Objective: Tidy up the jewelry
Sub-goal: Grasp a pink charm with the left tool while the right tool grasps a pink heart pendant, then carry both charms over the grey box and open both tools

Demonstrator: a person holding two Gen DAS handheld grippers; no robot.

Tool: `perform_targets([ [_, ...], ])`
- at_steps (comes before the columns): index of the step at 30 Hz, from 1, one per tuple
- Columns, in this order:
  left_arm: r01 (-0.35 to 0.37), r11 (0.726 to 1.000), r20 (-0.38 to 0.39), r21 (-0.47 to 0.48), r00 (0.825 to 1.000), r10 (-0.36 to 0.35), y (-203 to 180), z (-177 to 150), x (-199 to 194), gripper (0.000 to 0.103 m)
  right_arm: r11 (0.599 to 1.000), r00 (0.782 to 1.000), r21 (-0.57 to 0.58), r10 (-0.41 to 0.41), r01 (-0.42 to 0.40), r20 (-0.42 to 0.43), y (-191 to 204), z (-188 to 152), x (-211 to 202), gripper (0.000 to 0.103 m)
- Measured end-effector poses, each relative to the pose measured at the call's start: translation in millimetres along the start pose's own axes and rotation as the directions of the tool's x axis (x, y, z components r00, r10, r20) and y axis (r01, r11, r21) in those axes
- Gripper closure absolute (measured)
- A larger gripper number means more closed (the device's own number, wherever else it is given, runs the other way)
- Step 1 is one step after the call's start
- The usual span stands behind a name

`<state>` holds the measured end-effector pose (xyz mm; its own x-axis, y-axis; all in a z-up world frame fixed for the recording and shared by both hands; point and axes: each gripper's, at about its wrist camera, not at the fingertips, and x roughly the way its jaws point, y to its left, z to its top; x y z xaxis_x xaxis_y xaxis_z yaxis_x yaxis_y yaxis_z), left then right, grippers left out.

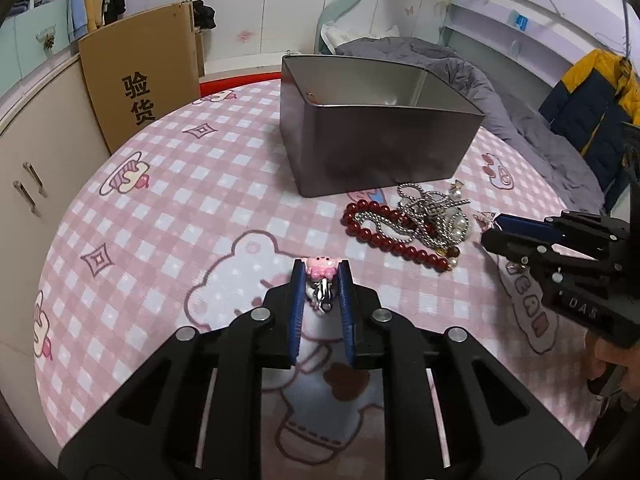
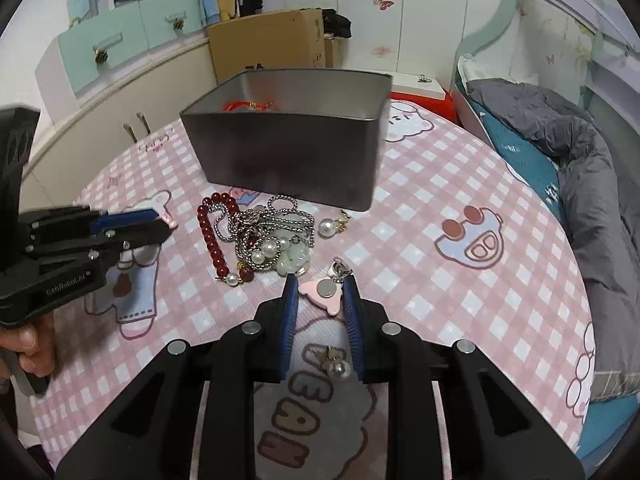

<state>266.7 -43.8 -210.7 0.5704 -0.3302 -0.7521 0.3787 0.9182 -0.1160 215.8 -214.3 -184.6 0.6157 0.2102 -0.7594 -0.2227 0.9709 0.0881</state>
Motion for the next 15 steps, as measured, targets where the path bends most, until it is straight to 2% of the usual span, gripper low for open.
perform_targets([
  [8, 0.004, 1.000, 0.028, -0.020, 1.000, -0.004, 4.4, -4.2, -18.9, 0.087, 0.999, 0.999, 0.031, 0.016, -0.017, 0.035, -6.7, 0.7, -20.6, 0.082],
  [15, -0.002, 1.000, 0.091, -0.021, 0.996, 0.004, 5.9, 7.4, -45.9, 0.087, 1.000, 0.997, 0.017, 0.021, -0.022, 0.076, -5.6, 10.0, -39.1, 0.082],
])
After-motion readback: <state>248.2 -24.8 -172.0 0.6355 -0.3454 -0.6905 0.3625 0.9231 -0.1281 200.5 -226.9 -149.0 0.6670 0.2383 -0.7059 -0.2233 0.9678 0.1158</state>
